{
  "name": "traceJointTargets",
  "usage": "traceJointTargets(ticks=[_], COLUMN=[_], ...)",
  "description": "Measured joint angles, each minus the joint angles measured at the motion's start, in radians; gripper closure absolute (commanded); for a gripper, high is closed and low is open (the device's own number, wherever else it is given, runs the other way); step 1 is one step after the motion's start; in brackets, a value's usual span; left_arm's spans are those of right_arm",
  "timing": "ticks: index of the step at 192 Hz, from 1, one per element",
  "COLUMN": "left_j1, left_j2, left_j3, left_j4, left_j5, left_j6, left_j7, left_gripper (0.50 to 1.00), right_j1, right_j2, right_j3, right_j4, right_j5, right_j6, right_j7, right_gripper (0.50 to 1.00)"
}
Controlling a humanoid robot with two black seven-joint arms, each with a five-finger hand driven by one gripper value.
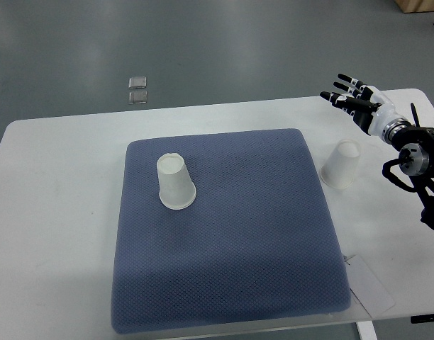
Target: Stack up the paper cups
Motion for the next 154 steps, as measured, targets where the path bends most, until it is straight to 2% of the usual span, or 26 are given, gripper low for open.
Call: traceJointTargets(ticks=[154], left_j1=[0.000], left_j2=[0.000], left_j3=[-0.003], left_j4=[0.001], left_j5=[-0.004], left_j6=[-0.001], left_j7=[-0.001], left_gripper=[0.500], right_j1=[0.006], right_j2=[-0.004], right_j3=[0.002], right_j4=[0.000], right_j5=[0.000], right_j6=[0.003], right_j7=[0.000], right_gripper=[0.593])
